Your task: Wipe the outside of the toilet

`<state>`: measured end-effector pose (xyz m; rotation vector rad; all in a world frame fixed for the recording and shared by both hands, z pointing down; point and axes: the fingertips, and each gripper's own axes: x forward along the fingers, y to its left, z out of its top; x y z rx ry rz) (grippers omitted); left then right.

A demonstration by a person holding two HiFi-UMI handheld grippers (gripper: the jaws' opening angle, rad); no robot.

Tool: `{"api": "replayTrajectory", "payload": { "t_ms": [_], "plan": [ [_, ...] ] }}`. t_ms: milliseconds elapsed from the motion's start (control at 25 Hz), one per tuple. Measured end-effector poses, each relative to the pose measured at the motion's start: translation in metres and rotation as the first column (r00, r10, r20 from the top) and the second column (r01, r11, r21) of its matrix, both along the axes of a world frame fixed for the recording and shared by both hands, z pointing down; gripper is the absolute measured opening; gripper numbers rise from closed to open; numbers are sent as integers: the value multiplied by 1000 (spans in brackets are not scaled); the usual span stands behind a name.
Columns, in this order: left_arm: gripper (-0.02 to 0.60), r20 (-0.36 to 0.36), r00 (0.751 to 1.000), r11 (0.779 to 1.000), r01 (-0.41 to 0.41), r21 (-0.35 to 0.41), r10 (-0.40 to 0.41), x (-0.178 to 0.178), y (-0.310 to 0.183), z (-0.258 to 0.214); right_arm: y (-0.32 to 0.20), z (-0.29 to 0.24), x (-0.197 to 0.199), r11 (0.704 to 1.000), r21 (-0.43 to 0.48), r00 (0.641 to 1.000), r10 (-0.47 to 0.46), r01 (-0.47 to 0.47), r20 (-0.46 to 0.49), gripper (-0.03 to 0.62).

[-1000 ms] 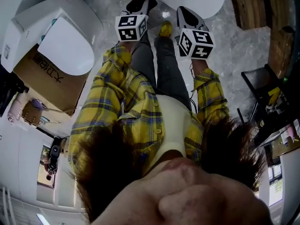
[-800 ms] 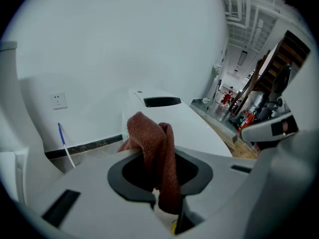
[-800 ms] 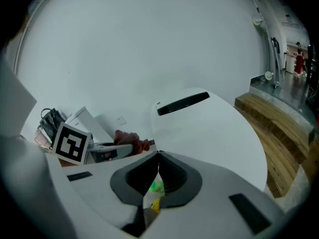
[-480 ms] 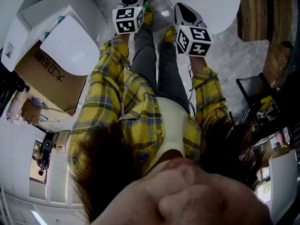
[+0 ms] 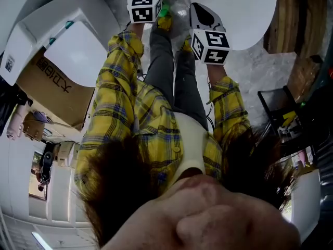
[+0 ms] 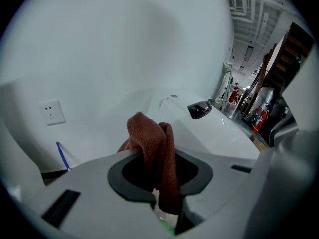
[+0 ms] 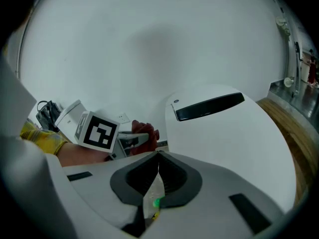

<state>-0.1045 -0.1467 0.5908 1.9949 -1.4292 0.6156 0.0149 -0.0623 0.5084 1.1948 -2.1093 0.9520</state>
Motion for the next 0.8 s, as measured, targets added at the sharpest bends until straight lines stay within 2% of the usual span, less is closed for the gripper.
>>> {"api": "replayTrajectory", "payload": {
  "t_ms": [520, 800],
  "plan": [
    [97, -28, 1000, 998, -11, -68, 9, 1, -51, 46, -11, 18, -16, 999, -40, 1000, -31, 31, 2, 25],
    [95, -49, 997, 995, -70, -75, 66, 12, -68, 58, -12, 20, -8, 999, -43, 1000, -29, 28, -9, 26]
  ]
}}
